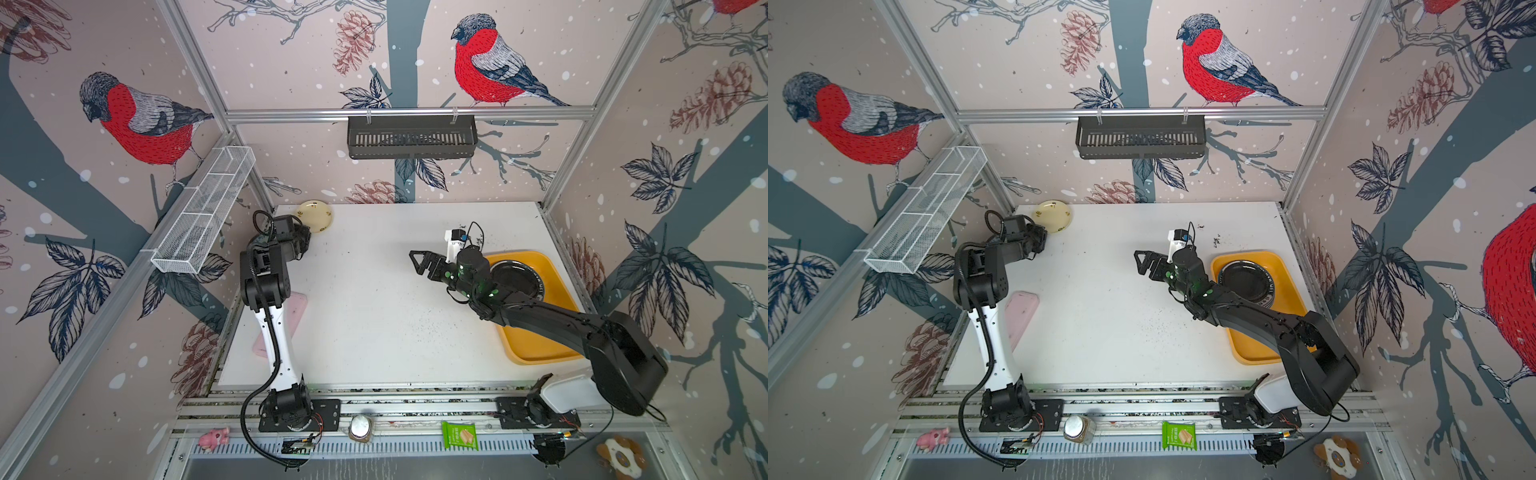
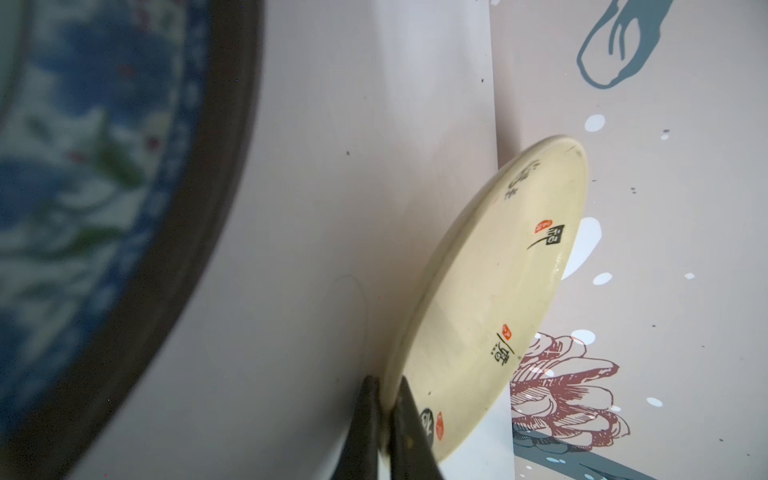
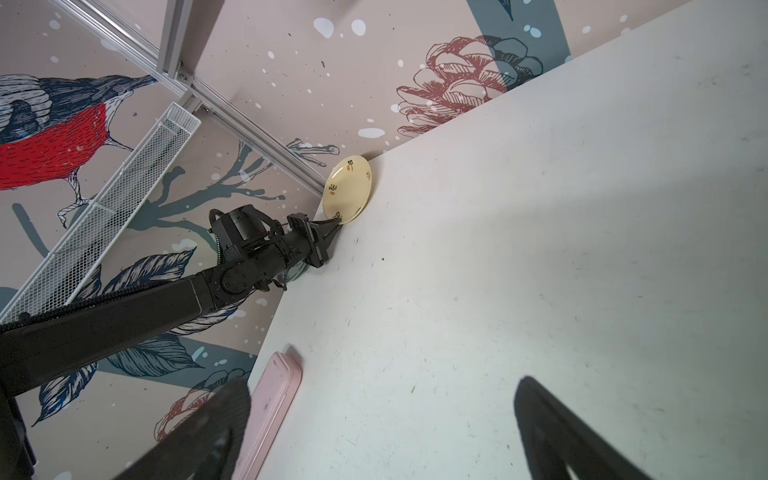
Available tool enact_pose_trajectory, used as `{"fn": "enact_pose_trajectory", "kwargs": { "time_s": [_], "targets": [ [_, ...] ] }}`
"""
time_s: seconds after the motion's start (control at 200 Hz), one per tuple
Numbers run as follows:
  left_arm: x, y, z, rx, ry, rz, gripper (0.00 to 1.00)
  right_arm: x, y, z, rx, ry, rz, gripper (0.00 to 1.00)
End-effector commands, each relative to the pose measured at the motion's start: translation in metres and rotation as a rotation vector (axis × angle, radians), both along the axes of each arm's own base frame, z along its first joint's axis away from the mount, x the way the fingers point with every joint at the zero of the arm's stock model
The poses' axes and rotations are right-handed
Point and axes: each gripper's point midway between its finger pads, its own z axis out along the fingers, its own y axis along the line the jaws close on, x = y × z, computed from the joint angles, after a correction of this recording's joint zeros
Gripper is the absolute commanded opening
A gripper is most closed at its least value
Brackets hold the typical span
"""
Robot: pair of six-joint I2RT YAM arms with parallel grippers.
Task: Place the plates into the plastic bin on the countertop
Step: 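Lower the left gripper onto the cream plate's edge and grasp it, then lift the cream plate upright with the left gripper toward the approaching right gripper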
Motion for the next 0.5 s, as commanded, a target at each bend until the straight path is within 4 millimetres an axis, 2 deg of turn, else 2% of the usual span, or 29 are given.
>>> {"fn": "enact_pose_trajectory", "kwargs": {
  "time_s": [0.0, 0.23, 0.495],
  "targets": [
    [-0.023, -0.003, -0.024, -0.001, 0.122, -0.005, 0.04, 0.001, -0.002, 0.005, 0.018, -0.005, -0.02, 1.0],
    [-0.03, -0.013, -0.003, 0.012, 0.07, -0.055, 0.04, -0.001, -0.004, 0.004, 0.019, -0.007, -0.022, 1.0],
    [-0.039, -0.046, 0.026, 0.036, -0.005, -0.168, 0.04, -0.002, -0.005, 0.003, 0.022, -0.009, -0.02, 1.0]
  ]
}}
